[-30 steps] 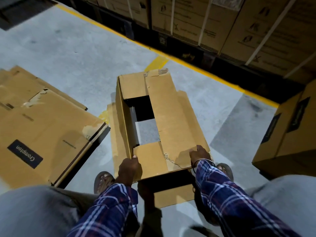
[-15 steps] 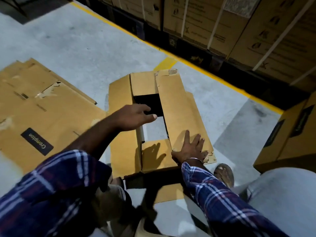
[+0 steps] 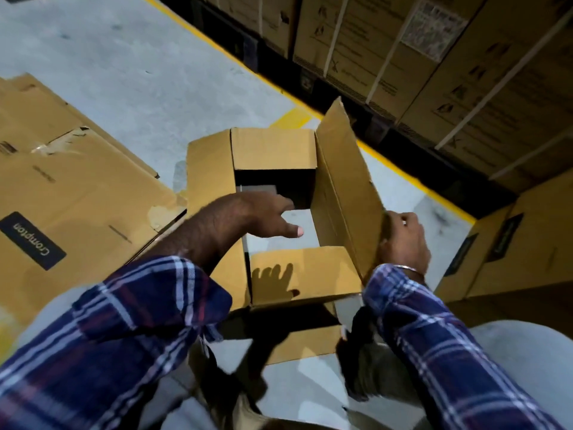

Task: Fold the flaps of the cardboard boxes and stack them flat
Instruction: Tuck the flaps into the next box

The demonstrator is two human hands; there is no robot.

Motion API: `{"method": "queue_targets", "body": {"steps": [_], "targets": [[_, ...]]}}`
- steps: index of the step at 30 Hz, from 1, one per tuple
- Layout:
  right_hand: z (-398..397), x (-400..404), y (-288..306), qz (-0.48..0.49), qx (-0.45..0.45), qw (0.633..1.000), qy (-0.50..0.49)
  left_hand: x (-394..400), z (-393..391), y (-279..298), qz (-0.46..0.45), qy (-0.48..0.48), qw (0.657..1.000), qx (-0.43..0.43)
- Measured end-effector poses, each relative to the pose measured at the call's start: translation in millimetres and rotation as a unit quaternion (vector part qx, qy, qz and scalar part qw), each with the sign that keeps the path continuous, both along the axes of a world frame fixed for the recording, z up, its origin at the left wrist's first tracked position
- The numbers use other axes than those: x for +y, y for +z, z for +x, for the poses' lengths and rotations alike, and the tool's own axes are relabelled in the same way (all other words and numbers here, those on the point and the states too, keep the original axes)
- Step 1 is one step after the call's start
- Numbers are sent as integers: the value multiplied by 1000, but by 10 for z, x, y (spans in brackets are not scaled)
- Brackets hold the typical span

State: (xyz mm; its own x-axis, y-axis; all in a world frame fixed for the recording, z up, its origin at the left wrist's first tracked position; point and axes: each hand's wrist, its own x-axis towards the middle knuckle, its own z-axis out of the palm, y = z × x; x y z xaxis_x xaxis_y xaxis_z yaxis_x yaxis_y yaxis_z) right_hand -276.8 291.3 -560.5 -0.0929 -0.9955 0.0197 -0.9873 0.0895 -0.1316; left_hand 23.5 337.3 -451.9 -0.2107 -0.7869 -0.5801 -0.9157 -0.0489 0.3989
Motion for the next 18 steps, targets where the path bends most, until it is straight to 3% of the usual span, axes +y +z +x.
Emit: {"method": "queue_targets", "body": {"steps": [4,7,9,12,18], "targets": [[-196,-158,-422,107,79,989,-69,-40,-20,22,-21,-5,1000,5],[-88,-52,-837,224,-1,970,-98,-80,-24,-7,-28,-8,1000,8],[48,21,-1077,275,-117,947,-115,-121,-28,-57,-25,-12,1000,7],[225,31,-1286,253,-205,931,-162,-155,-34,-150,-6,-22,1000,6],[242,-121,-1472,189,-165,947,-202,-227,9,-251,34,-41,999,-9]]}}
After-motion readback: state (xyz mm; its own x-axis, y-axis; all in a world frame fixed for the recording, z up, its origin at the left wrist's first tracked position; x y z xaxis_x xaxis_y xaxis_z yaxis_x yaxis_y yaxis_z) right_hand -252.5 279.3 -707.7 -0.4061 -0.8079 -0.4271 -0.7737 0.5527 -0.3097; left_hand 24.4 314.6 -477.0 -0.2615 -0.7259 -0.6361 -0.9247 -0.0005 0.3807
